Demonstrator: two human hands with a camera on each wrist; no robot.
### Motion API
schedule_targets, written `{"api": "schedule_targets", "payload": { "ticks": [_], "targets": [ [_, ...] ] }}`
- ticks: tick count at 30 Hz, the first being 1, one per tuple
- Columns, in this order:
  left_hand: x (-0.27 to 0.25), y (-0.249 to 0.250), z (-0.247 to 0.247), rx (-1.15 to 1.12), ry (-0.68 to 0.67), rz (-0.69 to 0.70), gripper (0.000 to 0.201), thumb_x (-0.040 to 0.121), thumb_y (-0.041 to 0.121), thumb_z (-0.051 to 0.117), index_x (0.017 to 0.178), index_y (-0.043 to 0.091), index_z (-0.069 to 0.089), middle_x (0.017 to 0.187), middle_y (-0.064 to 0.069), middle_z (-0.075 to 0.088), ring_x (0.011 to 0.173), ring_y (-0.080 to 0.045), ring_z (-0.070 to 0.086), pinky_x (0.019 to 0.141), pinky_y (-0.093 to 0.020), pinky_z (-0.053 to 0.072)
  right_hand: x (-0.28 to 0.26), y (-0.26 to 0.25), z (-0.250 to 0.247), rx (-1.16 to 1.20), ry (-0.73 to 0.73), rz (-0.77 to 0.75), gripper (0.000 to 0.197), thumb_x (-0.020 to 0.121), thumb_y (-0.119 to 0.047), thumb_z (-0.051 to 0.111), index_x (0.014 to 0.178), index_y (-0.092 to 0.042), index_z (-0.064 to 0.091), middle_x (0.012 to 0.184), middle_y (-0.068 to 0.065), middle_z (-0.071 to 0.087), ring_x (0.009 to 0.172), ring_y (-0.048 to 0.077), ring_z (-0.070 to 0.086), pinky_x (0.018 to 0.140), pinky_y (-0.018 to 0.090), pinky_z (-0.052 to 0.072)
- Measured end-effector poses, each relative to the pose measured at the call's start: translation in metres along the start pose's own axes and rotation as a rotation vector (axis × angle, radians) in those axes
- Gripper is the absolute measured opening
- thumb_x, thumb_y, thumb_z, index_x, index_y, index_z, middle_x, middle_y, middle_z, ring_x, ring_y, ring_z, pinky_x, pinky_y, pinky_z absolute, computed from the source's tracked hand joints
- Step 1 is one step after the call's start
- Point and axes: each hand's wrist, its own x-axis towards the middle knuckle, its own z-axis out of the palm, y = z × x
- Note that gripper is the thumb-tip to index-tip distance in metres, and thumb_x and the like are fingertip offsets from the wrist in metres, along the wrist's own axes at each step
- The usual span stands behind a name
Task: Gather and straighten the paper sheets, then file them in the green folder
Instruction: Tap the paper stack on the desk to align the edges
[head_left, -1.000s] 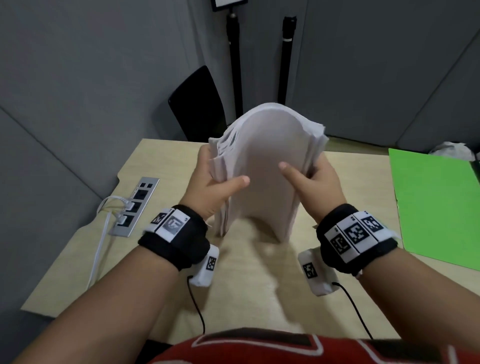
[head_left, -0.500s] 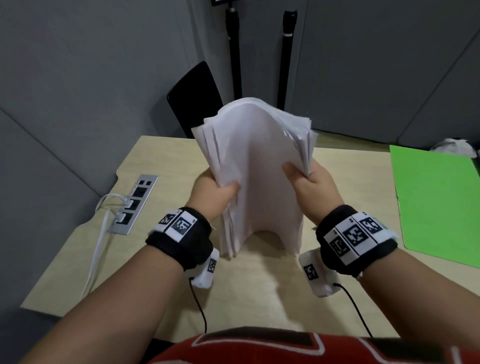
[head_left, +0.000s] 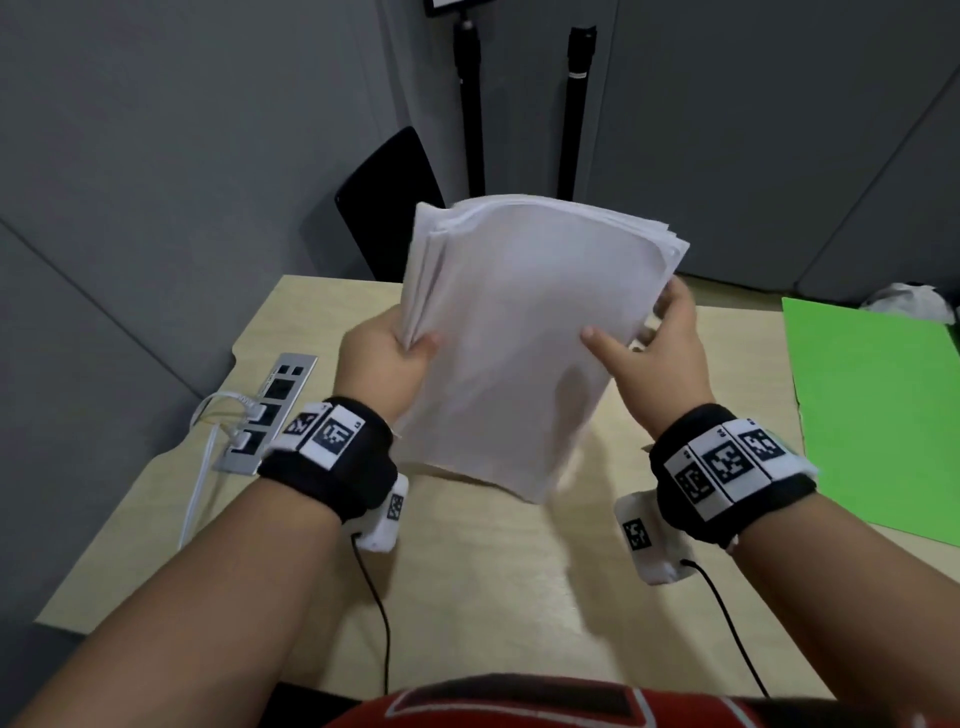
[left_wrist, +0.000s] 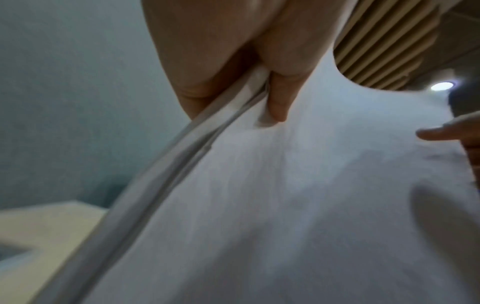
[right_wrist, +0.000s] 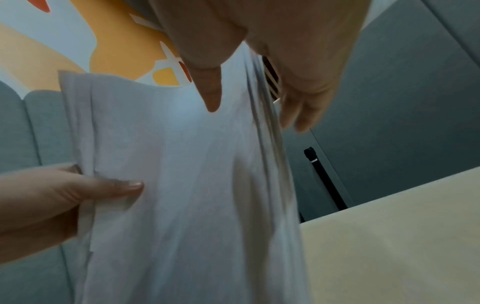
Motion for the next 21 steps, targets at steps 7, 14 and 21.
{"api": "schedule_targets", "payload": {
  "ticks": [7, 14, 21],
  "targets": [
    [0.02, 0.019, -0.017, 0.459, -0.206, 0.459, 0.022, 0.074, 0.008, 0.057, 0.058, 0.024, 0.057, 0.057, 0.001, 0.053, 0.063, -0.021, 0.052, 0.055, -0.031, 0.037, 0.001, -0.017, 0.002, -0.371, -0.02, -0.372, 0.077, 0.072, -0.028, 0.07, 0.141, -0.022, 0.036, 0.147, -0.001, 0.038, 0.136, 0.012, 0.033, 0.113, 0.03, 0.026],
    [0.022, 0.001, -0.01, 0.301, 0.005, 0.461, 0.043, 0.071, 0.023, 0.064, 0.112, 0.035, 0.06, 0.117, 0.004, 0.064, 0.112, -0.02, 0.058, 0.097, -0.052, 0.043, -0.007, -0.001, 0.011, -0.092, -0.285, -0.086, 0.005, 0.085, -0.013, 0.065, 0.084, -0.014, 0.07, 0.079, 0.002, 0.068, 0.076, 0.02, 0.06, 0.071, 0.03, 0.048],
    [0.034, -0.058, -0.029, -0.103, 0.169, -0.11, 0.124, 0.065, 0.027, 0.086, 0.152, 0.025, -0.002, 0.16, -0.007, 0.013, 0.147, -0.018, 0.018, 0.12, -0.04, 0.019, 0.0, 0.01, -0.004, 0.233, -0.162, 0.106, 0.006, 0.068, -0.014, 0.074, 0.072, -0.018, 0.071, 0.071, -0.008, 0.069, 0.072, 0.014, 0.062, 0.073, 0.032, 0.051]
  ]
}}
